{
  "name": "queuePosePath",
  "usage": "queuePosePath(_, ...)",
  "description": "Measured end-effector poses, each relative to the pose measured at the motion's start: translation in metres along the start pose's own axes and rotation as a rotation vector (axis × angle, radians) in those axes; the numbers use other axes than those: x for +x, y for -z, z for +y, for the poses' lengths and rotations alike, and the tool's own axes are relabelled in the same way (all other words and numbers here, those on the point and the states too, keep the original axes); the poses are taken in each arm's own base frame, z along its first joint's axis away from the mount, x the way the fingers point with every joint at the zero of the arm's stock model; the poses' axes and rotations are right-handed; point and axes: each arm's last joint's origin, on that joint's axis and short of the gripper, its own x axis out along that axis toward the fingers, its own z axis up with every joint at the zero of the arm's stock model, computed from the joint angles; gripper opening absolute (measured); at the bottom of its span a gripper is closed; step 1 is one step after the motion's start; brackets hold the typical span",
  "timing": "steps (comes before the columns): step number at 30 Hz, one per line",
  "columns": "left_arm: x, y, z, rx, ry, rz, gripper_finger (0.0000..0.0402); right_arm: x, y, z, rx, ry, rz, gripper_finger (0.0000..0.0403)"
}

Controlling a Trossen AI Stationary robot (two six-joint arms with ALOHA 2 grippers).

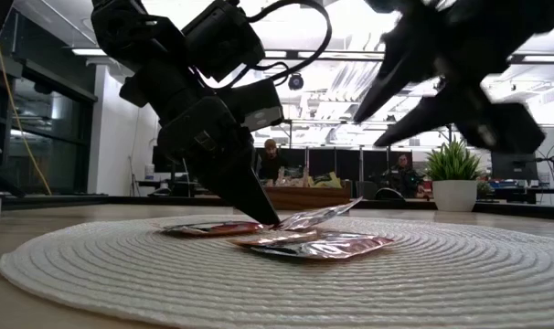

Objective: Pick & Place Tea
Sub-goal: Put the orange tea bag into the left section of the wooden organizer

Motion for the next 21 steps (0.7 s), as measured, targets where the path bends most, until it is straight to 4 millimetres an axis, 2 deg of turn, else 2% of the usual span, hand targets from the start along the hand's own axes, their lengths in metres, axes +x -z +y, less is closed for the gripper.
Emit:
queuePosePath(4,0.0,0.0,0.0,0.003,0.005,0.0,0.0,0.023,0.004,-0.007,0.085,0.016,0.04,0.0122)
queuePosePath(7,0.0,0.0,0.0,0.016,0.006,0.001,0.0,0.032,0.006,-0.012,0.104,0.038,0.044,0.0122)
queuePosePath(13,0.0,0.0,0.0,0.029,0.015,0.002,0.0,0.036,0.008,-0.017,0.12,0.069,0.06,0.0122)
queuePosePath(21,0.0,0.0,-0.001,0.029,0.018,0.002,0.0,0.04,-0.003,-0.024,0.11,0.148,0.028,0.0122)
